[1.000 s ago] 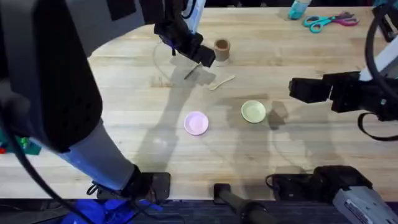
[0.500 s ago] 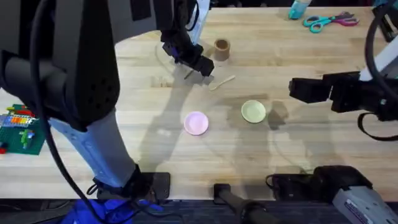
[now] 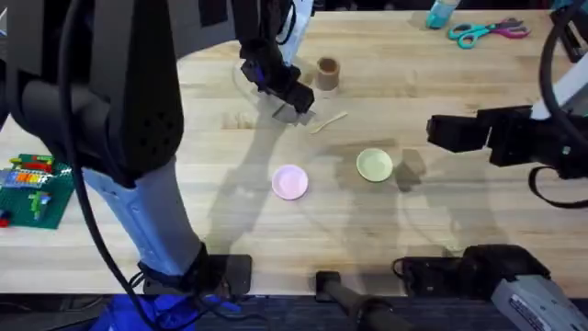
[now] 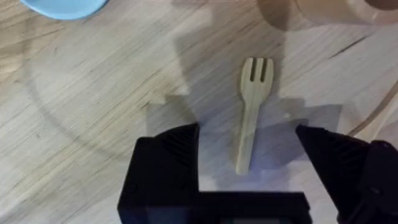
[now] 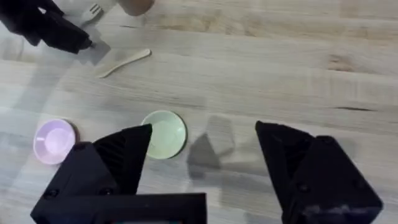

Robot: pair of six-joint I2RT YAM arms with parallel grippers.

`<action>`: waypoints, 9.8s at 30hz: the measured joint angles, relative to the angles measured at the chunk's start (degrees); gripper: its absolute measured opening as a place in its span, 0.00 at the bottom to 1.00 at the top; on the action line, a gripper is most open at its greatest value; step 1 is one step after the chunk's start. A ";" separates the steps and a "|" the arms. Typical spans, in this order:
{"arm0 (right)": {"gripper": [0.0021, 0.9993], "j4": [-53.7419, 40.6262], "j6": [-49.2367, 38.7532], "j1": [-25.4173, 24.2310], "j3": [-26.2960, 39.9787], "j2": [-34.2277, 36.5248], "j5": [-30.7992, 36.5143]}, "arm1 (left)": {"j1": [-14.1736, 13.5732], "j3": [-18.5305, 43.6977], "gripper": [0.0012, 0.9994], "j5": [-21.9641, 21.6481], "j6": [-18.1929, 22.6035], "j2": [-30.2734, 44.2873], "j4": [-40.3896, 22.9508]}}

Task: Pick up a utensil and set it on the pink plate, then put the other utensil in the container.

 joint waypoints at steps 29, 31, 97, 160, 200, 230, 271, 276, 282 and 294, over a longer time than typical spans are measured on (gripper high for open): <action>1.00 1.14 0.00 0.00 0.00 0.00 0.00 | -1.52 0.28 0.31 -0.47 -0.09 0.02 -2.75; 1.00 1.04 0.00 0.00 0.00 0.00 0.00 | -1.60 0.28 0.26 -0.07 -0.09 0.02 -2.82; 1.00 0.90 0.00 0.00 0.00 0.00 0.00 | -2.52 -6.90 0.04 -0.21 -0.27 -28.39 -19.47; 1.00 0.90 0.00 0.00 0.00 0.00 0.00 | -14.64 -34.69 0.04 4.27 -7.63 -33.84 -4.50; 1.00 0.90 0.00 0.00 0.00 -0.01 0.00 | -14.64 -34.69 0.19 4.29 -7.85 -33.83 -4.52; 1.00 0.90 0.00 0.00 0.00 0.00 0.00 | -14.62 -33.14 0.99 -0.23 -7.29 -44.67 -3.28; 1.00 -2.38 10.19 0.00 2.75 6.77 -1.32 | 27.27 -21.12 0.99 22.39 6.96 -36.71 16.72; 1.00 -4.39 15.12 0.02 9.03 11.42 -3.42 | 29.47 -14.34 0.99 29.69 10.65 -29.64 15.61; 1.00 -7.70 22.66 1.35 15.86 18.80 -4.33 | 29.51 -8.36 0.99 36.10 16.09 -22.24 15.73; 1.00 -6.95 41.88 13.26 17.70 29.34 4.31 | 29.51 -7.04 0.99 51.64 21.12 -10.06 23.39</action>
